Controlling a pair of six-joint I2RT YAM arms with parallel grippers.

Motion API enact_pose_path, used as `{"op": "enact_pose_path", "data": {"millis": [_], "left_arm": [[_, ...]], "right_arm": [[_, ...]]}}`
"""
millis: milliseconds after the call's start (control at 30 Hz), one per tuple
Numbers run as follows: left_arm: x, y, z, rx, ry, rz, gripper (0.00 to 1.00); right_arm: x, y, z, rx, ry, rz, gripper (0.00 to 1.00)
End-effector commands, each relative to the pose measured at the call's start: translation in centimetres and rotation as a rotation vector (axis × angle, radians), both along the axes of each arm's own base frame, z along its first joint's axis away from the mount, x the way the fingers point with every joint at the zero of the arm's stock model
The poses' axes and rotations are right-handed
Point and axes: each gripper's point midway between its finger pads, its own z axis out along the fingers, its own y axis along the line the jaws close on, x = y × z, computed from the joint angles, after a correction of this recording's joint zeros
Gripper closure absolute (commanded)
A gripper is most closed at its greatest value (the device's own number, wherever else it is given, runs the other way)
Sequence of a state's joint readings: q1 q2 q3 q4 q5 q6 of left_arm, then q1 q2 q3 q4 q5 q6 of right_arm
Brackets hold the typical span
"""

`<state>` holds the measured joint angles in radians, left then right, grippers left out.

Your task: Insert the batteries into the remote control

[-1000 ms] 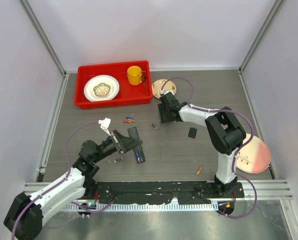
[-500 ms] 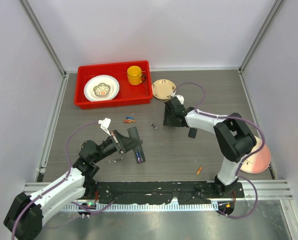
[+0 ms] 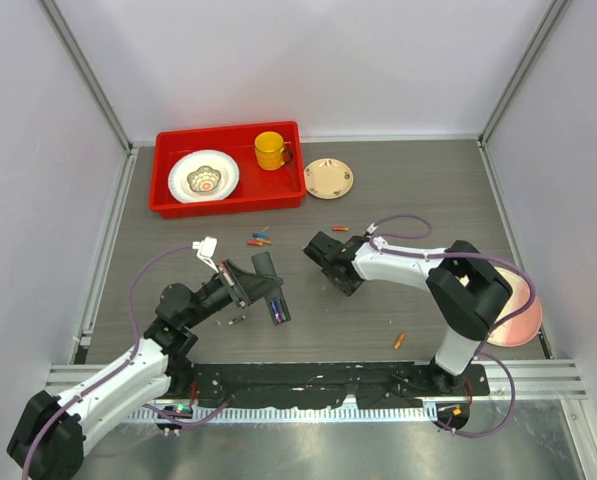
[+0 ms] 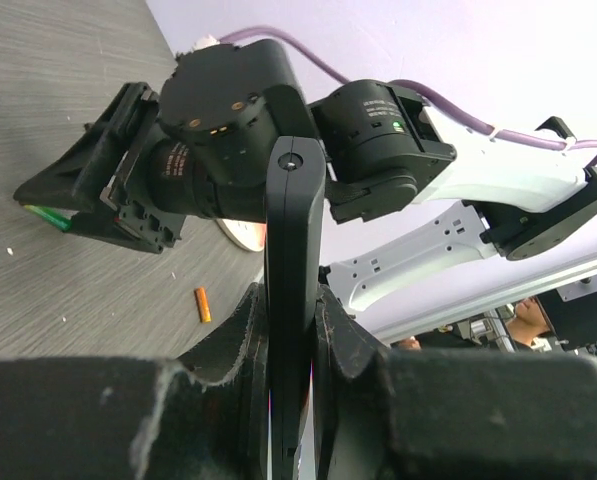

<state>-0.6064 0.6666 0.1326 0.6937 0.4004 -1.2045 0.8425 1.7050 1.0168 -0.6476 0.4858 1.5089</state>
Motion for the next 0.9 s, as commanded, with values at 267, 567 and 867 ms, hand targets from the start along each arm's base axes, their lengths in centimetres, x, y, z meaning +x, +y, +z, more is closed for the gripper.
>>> {"op": "enact_pose_path", "data": {"millis": [267, 567, 867], "left_arm": [[-0.2, 1.0, 0.9, -0.03, -0.018, 0.043, 1.0], [-0.1, 0.9, 0.7, -0.029, -0.011, 0.038, 1.0], [-0.2, 0.7, 0.7, -0.029, -0.007, 0.026, 1.0]], "right_arm": [[-1.5, -1.8, -3.8, -0.085, 0.163, -0.215, 0.86], [-0.6, 0.1, -2.5, -0.05, 0.184, -0.088, 0.48], [2.6, 2.0, 2.6, -0.019, 0.031, 0.062, 0.33]]}}
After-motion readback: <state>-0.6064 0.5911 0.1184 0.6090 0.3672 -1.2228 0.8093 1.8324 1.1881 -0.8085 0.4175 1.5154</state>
